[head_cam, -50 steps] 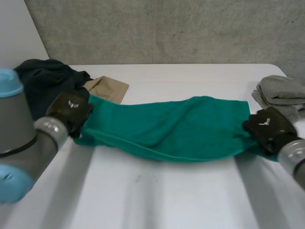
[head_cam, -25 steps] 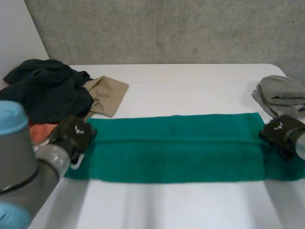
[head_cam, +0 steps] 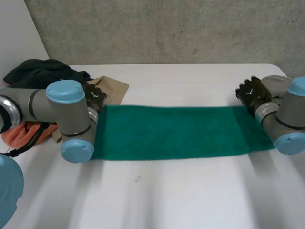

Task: Fold the laundry.

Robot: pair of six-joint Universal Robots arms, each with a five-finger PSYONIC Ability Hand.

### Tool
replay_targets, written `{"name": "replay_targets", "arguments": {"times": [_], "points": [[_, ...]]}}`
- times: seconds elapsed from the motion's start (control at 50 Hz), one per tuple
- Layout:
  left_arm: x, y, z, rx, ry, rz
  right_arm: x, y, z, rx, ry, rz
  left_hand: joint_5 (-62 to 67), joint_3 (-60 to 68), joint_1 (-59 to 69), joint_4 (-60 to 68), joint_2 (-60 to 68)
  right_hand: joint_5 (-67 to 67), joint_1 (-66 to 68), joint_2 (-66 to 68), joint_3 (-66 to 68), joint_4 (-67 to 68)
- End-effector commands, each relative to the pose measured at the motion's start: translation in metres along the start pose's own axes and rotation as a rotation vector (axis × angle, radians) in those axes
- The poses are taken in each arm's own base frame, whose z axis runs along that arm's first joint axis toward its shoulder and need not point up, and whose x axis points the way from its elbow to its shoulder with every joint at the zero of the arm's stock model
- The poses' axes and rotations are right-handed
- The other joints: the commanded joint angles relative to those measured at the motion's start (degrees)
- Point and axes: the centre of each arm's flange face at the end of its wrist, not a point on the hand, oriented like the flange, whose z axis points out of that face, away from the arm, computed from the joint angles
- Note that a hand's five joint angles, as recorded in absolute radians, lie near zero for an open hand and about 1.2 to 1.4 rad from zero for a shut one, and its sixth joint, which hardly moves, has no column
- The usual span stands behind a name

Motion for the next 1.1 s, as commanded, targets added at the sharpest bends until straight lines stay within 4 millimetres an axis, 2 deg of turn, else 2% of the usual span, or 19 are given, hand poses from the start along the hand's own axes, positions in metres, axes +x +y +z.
{"name": "replay_targets", "arguments": {"times": [0.02,0.06,0.14,0.16,0.22,0.24,0.34,0.48,0.56,0.62,0.66,0.68,0.78,0.8,0.94,1.0,1.04,1.08,1.1], "points": [[0.006,-0.016,-0.011,0.043,0.016,-0.001,0.022,-0.009,0.003,0.022,0.125,0.037,-18.88,-21.52,-12.77,-21.22,-21.35,-7.07,-7.07,-7.04,-7.93,-7.75],[0.009,-0.023,-0.018,0.062,0.025,-0.006,0.031,-0.009,-0.008,-0.013,0.128,0.096,-18.88,-21.52,-12.77,-21.22,-21.35,-7.07,-7.07,-7.04,-7.93,-7.75],[-0.004,-0.036,-0.03,0.088,0.009,-0.016,0.044,-0.021,-0.038,-0.049,0.067,0.198,-18.88,-21.52,-12.77,-21.22,-21.35,-7.07,-7.07,-7.04,-7.93,-7.75],[-0.006,-0.037,-0.032,0.091,0.008,-0.016,0.049,-0.02,-0.052,-0.077,0.021,0.244,-18.88,-21.52,-12.77,-21.22,-21.35,-7.07,-7.07,-7.04,-7.93,-7.75],[-0.012,-0.04,-0.042,0.098,0.009,-0.017,0.055,-0.008,-0.072,-0.137,-0.053,0.301,-18.88,-21.52,-12.77,-21.22,-21.35,-7.01,-7.01,-6.98,-7.87,-7.69],[-0.014,-0.04,-0.044,0.098,0.009,-0.019,0.055,0.001,-0.083,-0.184,-0.119,0.34,-18.88,-21.52,-12.77,-21.22,-21.35,-5.15,-5.16,-5.12,-6.01,-5.83],[-0.014,-0.038,-0.057,0.092,0.028,-0.022,0.038,0.016,-0.108,-0.261,-0.303,0.437,-18.88,-21.52,-12.77,-21.22,-21.35,3.94,3.93,3.97,3.08,3.26],[-0.005,-0.035,-0.065,0.089,0.058,-0.039,0.035,0.035,-0.106,-0.253,-0.278,0.449,-18.88,-21.52,-12.77,-21.22,-21.35,14.21,14.21,14.24,13.35,13.53],[-0.003,-0.034,-0.066,0.084,0.066,-0.037,0.023,0.047,-0.096,-0.244,-0.262,0.441,-18.88,-21.52,-12.77,-21.22,-21.35,19.57,19.57,19.6,18.71,18.89],[-0.002,-0.032,-0.066,0.08,0.068,-0.038,0.017,0.053,-0.09,-0.239,-0.252,0.433,-18.88,-21.52,-12.77,-21.22,-21.35,36.2,36.2,36.23,35.35,35.52],[-0.002,-0.032,-0.066,0.08,0.068,-0.038,0.015,0.058,-0.087,-0.25,-0.243,0.425,-18.88,-21.52,-12.77,-21.22,-21.35,62.81,62.81,62.84,61.96,62.13],[-0.002,-0.032,-0.067,0.08,0.068,-0.038,0.016,0.06,-0.086,-0.258,-0.236,0.418,-18.88,-21.52,-12.77,-21.22,-21.35,62.93,62.93,62.96,62.07,62.25],[-0.006,-0.033,-0.069,0.082,0.062,-0.04,0.031,0.08,-0.086,-0.315,-0.125,0.396,-18.88,-21.52,-12.77,-21.22,-21.35,62.93,62.93,62.96,62.07,62.25],[-0.007,-0.034,-0.07,0.084,0.061,-0.04,0.041,0.088,-0.088,-0.336,-0.088,0.382,-18.88,-21.52,-12.77,-21.22,-21.35,62.93,62.93,62.96,62.07,62.25],[-0.021,-0.038,-0.083,0.096,0.045,-0.049,0.1,0.108,-0.101,-0.392,0.054,0.214,-18.16,-20.81,-12.05,-20.5,-20.64,62.93,62.93,62.96,62.07,62.25],[-0.029,-0.039,-0.09,0.099,0.035,-0.071,0.111,0.108,-0.101,-0.399,0.086,0.164,-17.65,-20.3,-11.55,-20.0,-20.13,62.93,62.93,62.96,62.07,62.25],[-0.034,-0.041,-0.095,0.11,0.031,-0.1,0.113,0.098,-0.099,-0.382,0.095,0.136,-17.65,-20.3,-11.55,-20.0,-20.13,62.93,62.93,62.96,62.07,62.25],[-0.038,-0.043,-0.098,0.12,0.031,-0.13,0.11,0.075,-0.095,-0.323,0.087,0.118,-17.65,-20.3,-11.55,-20.0,-20.13,62.93,62.93,62.96,62.07,62.25],[-0.041,-0.043,-0.1,0.124,0.03,-0.146,0.104,0.038,-0.09,-0.218,0.078,0.09,-17.65,-20.3,-11.55,-20.0,-20.13,62.93,62.93,62.96,62.07,62.25]]}}
